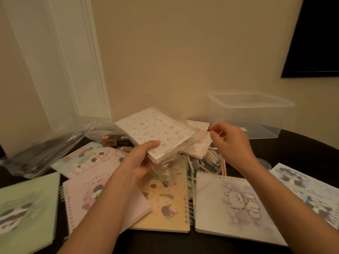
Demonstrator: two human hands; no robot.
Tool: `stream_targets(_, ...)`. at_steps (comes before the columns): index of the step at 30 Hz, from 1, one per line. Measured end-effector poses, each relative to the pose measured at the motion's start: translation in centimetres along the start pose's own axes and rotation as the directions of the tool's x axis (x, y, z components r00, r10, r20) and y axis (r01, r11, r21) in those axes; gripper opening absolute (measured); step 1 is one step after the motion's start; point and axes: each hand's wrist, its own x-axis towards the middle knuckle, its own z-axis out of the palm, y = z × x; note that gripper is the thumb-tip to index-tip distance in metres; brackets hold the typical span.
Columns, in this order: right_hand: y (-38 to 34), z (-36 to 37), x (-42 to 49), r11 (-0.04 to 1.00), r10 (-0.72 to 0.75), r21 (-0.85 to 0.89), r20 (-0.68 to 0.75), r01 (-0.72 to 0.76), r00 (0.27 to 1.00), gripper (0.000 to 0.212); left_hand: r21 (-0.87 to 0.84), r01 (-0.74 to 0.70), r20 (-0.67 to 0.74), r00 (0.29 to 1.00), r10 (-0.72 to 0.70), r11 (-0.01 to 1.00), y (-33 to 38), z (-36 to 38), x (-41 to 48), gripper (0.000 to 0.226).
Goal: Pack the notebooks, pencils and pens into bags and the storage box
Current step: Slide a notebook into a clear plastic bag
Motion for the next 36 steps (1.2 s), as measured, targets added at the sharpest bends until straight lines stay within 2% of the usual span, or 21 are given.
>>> stream_targets(2,0.5,-0.6,-0.2,0.992,0.017,0.123,0.133,-0.033,0.991,0.019,0.040,0.061,-0.003,0.998,-0.061,0.997,0.3,-0.8,-0.9,0.017)
stream_targets(4,0.5,-0.8,-0.7,0.947,0.012,0.300,0.325,-0.115,0.946,0.028,0.096,0.117,-0.019,0.993,-0.115,0.989,0.6,-2.0,-1.7,0.017)
stream_targets(8,0.0,0.3,-2.2,0.942,-0.172,0.335,0.531,-0.019,0.830,0.036,0.251,0.196,-0.022,0.980,-0.197,0.948,0.4,-4.0,-3.1,0.023)
stream_targets(11,-0.6,1.5,-3.3,0.948,-0.222,0.317,0.593,0.030,0.774,0.034,0.357,0.217,-0.046,0.976,-0.215,0.909,1.0,-4.6,-3.4,0.015)
stream_targets(14,-0.2,1.9,-3.8,0.959,-0.239,0.274,0.632,0.076,0.737,0.036,0.507,0.212,-0.062,0.976,-0.210,0.836,1.8,-4.6,-3.2,0.031)
stream_targets(17,0.3,1.5,-3.8,0.965,-0.242,0.244,0.667,0.101,0.704,0.041,0.662,0.109,-0.029,0.992,-0.121,0.741,2.1,-4.3,-2.6,0.052)
stream_targets(21,0.5,1.3,-3.4,0.965,-0.258,0.217,0.689,0.146,0.678,0.055,0.841,-0.022,-0.041,0.994,0.103,0.540,1.5,-4.0,-1.9,0.070)
stream_targets(25,1.1,1.0,-3.5,0.947,-0.313,0.173,0.678,0.270,0.665,0.060,0.983,-0.101,0.046,0.945,0.324,0.154,0.9,-3.5,-2.6,0.085)
stream_targets(27,1.5,0.9,-3.7,0.929,-0.345,0.143,0.665,0.341,0.662,0.063,0.978,-0.209,0.193,0.911,0.363,0.005,0.8,-3.5,-3.4,0.083)
stream_targets(28,1.7,0.8,-3.7,0.914,-0.373,0.122,0.632,0.388,0.679,0.065,0.953,-0.298,0.298,0.888,0.351,-0.055,0.8,-3.5,-4.0,0.075)
stream_targets(30,2.4,0.3,-3.5,0.885,-0.428,0.078,0.528,0.459,0.734,0.070,0.866,-0.491,0.497,0.823,0.273,-0.098,0.5,-3.6,-5.0,0.048)
stream_targets(32,3.2,-0.8,-3.4,0.841,-0.460,-0.028,0.488,0.540,0.742,0.075,0.801,-0.594,0.599,0.786,0.154,-0.081,0.0,-3.6,-5.9,0.033)
stream_targets(34,4.0,-1.7,-3.5,0.732,-0.441,-0.202,0.587,0.650,0.679,0.080,0.800,-0.599,0.600,0.798,0.049,-0.037,-0.4,-3.8,-6.3,0.029)
stream_targets(36,4.4,-1.9,-3.9,0.646,-0.363,-0.291,0.696,0.705,0.620,0.086,0.820,-0.572,0.572,0.820,0.001,0.012,-0.8,-4.1,-6.4,0.028)
